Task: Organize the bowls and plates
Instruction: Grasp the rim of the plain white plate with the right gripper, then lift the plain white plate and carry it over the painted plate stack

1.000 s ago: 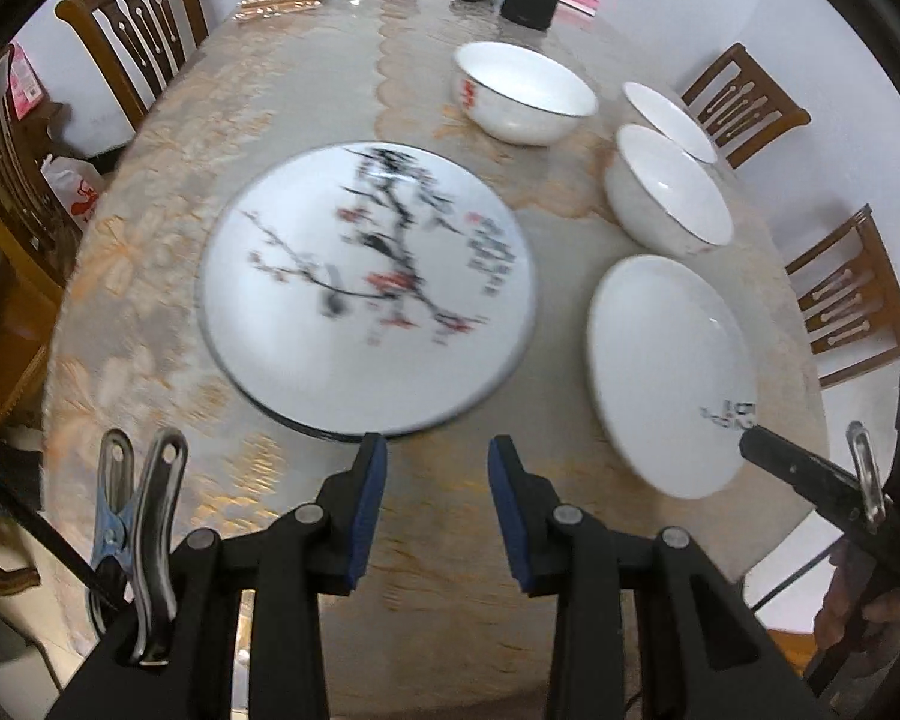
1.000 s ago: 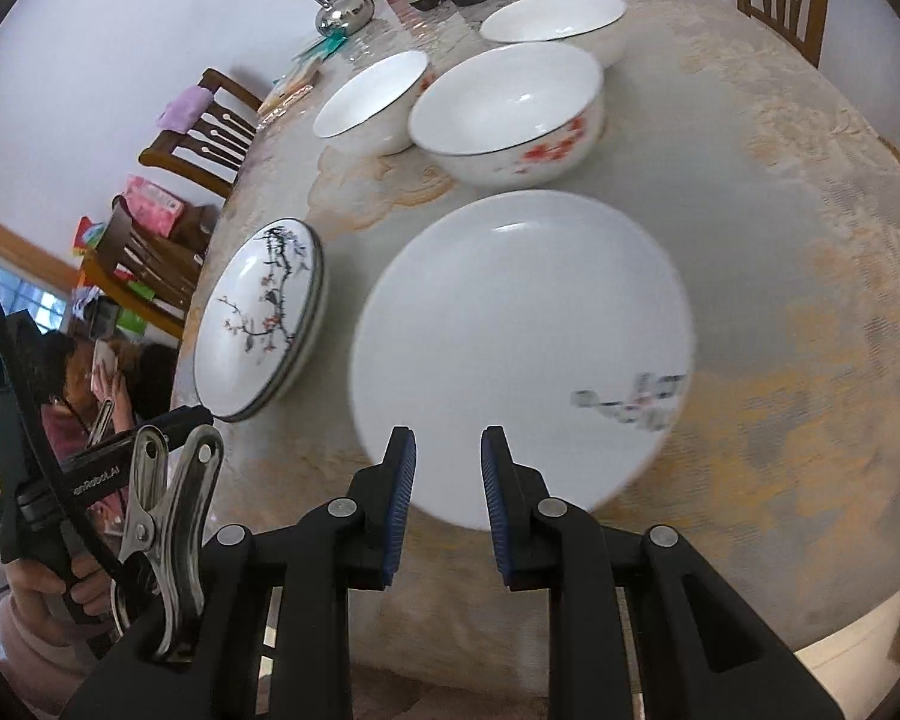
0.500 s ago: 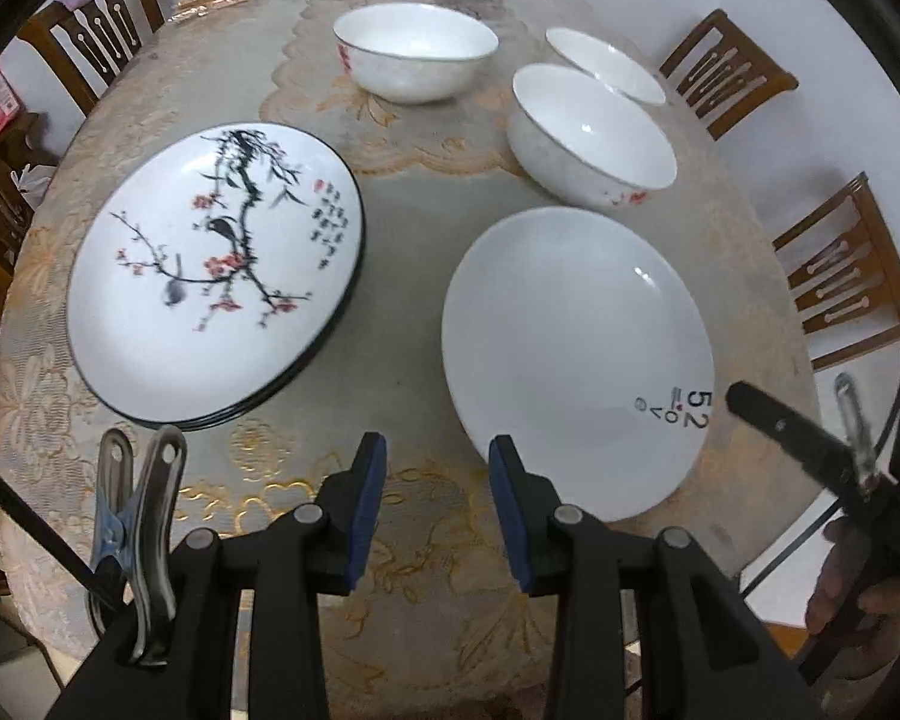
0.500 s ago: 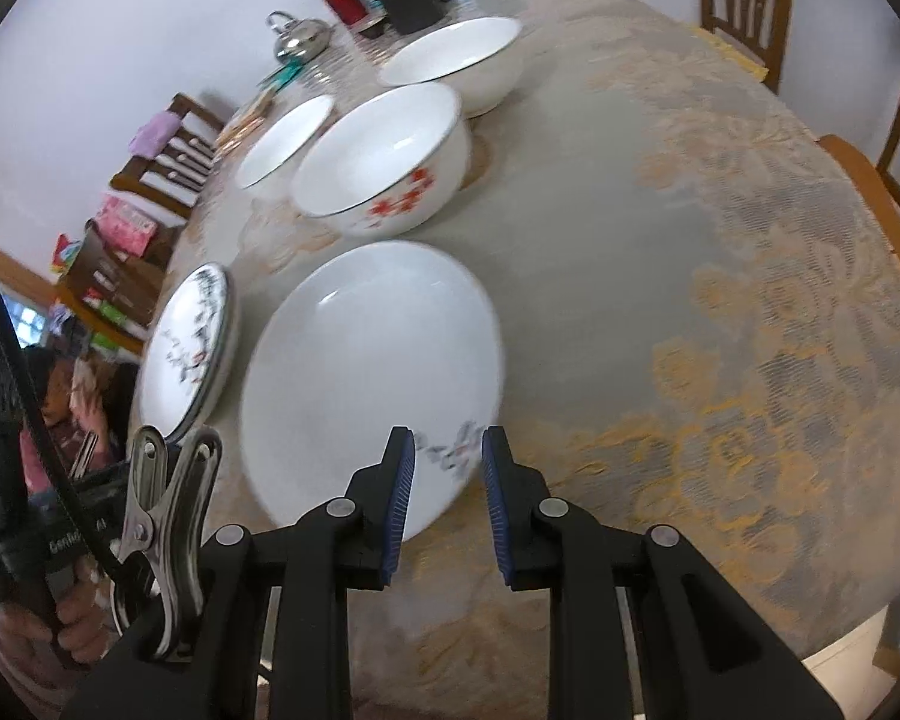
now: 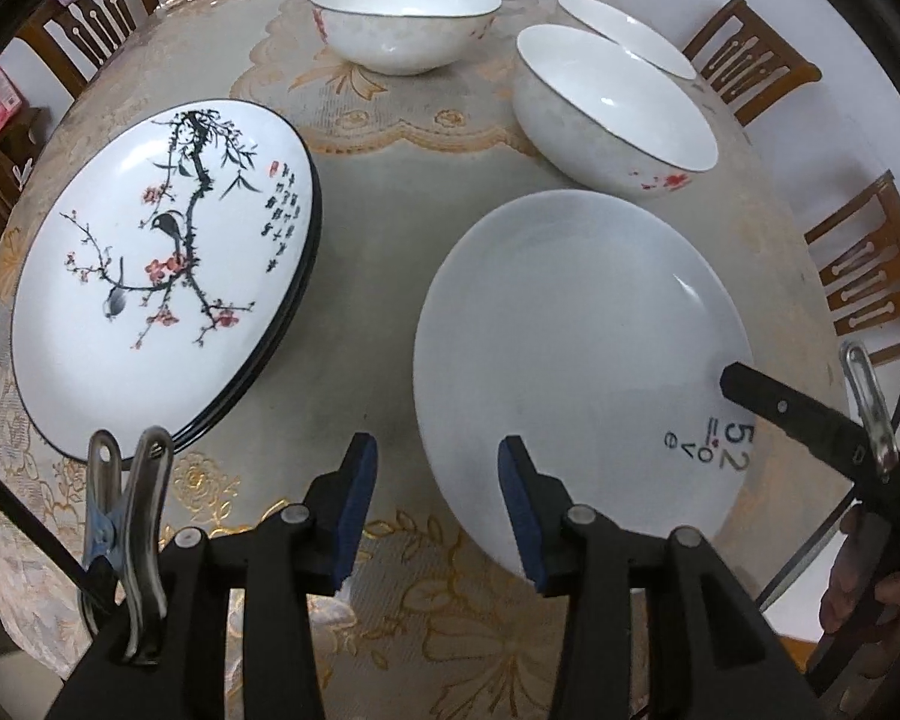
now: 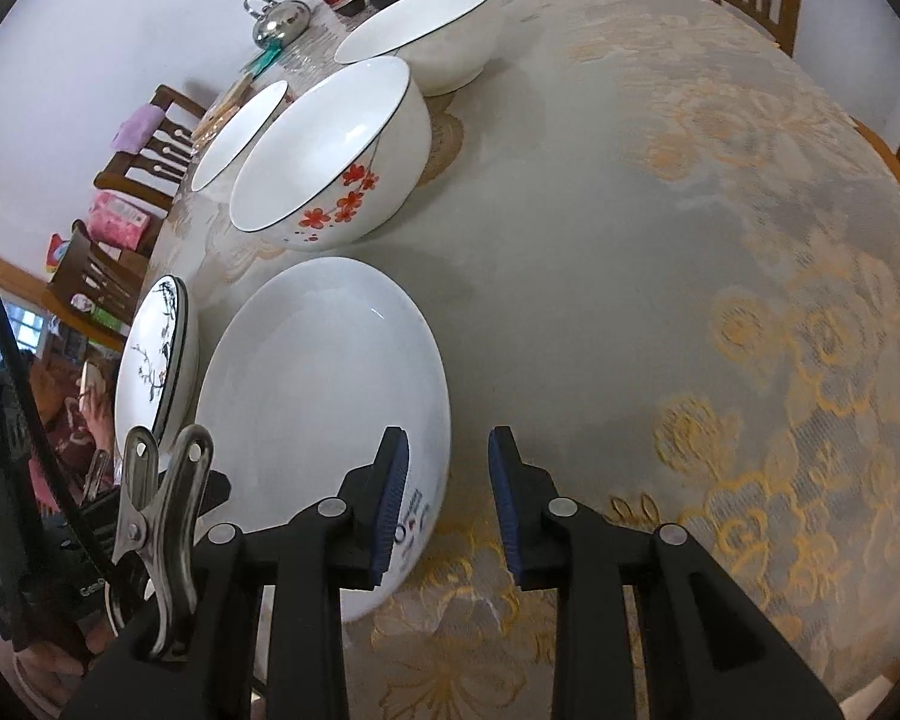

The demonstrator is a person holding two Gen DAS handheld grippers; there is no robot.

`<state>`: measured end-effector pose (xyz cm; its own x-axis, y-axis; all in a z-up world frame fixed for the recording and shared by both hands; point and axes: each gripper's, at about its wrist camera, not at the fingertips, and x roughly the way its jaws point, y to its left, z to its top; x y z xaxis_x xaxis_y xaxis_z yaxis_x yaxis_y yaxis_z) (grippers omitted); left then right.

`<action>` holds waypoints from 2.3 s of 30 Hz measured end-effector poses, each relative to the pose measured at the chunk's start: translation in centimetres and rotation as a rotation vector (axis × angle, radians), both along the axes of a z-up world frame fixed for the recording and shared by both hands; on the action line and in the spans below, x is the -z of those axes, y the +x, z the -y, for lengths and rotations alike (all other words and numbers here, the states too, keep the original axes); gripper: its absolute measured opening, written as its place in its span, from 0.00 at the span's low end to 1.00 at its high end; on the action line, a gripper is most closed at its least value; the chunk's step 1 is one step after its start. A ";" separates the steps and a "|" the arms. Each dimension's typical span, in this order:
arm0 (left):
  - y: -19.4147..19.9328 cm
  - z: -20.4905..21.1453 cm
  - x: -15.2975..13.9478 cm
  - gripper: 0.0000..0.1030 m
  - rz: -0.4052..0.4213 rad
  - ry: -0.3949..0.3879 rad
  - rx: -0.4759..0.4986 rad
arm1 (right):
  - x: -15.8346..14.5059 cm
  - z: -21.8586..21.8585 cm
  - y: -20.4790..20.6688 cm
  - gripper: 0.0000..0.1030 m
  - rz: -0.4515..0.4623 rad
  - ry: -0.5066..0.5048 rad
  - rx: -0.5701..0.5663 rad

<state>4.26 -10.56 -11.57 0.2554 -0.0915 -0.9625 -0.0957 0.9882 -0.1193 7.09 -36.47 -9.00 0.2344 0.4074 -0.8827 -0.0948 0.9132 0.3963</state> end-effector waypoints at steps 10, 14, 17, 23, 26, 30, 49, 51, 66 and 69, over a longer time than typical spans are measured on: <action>1.6 1.2 1.3 0.42 0.005 -0.023 0.020 | 0.8 -1.6 0.6 0.28 0.006 0.013 -0.056; 1.6 1.6 1.4 0.45 0.012 -0.017 0.026 | 0.6 -2.4 0.0 0.25 0.049 -0.046 -0.093; 1.6 1.4 1.3 0.41 0.011 -0.018 0.033 | 0.6 -2.0 -0.2 0.17 0.041 -0.042 -0.074; 0.2 1.5 1.0 0.38 0.008 -0.018 0.058 | 0.5 -1.6 -1.4 0.17 0.040 -0.045 -0.057; -0.7 1.4 0.5 0.38 0.011 -0.018 0.067 | 0.2 -1.6 -2.0 0.17 0.034 -0.041 -0.050; -1.6 1.1 -0.4 0.38 0.024 -0.019 0.065 | -0.6 -1.9 -2.9 0.17 0.046 -0.036 -0.045; -4.6 -7.5 -6.4 0.38 0.117 0.007 -0.038 | -5.4 -10.4 -3.6 0.17 0.117 0.015 -0.100; -4.6 -9.1 -6.4 0.38 0.117 0.012 -0.058 | -5.4 -12.2 -3.6 0.17 0.117 0.014 -0.117; -3.0 -16.8 -4.3 0.38 0.064 0.013 -0.099 | -3.0 -20.1 -2.7 0.17 0.047 -0.019 -0.127; -2.5 -17.1 -4.3 0.38 0.068 0.017 -0.082 | -3.0 -20.7 -2.5 0.17 0.049 -0.030 -0.109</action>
